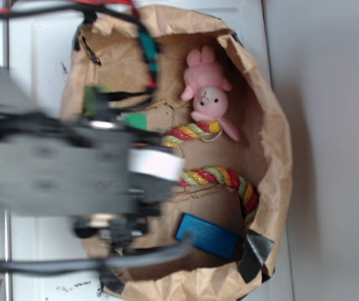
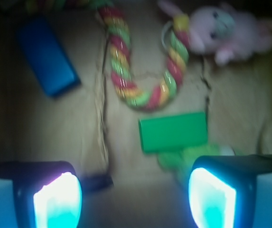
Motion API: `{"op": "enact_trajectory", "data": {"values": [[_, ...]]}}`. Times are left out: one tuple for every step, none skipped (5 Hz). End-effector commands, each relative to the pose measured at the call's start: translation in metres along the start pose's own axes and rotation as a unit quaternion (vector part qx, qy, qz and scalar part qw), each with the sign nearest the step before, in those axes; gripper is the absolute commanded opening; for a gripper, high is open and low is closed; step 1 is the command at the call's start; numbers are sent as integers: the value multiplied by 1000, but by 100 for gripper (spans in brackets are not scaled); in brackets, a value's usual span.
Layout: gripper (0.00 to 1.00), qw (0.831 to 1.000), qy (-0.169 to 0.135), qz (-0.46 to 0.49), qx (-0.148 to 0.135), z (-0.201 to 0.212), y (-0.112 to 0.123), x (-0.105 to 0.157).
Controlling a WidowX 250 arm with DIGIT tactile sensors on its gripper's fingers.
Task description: Grab the blue block.
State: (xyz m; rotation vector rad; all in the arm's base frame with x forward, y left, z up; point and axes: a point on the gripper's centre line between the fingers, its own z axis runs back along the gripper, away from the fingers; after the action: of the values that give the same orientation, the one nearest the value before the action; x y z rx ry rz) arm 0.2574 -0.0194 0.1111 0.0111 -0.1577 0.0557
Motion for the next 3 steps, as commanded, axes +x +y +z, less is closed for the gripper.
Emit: {"op": "enact_trajectory", "data": {"values": [[100,999,-26,28,-5,11,3,34],[100,999,-32,35,3,6,4,39],[100,998,-35,51,18,-8,10,51]]}}
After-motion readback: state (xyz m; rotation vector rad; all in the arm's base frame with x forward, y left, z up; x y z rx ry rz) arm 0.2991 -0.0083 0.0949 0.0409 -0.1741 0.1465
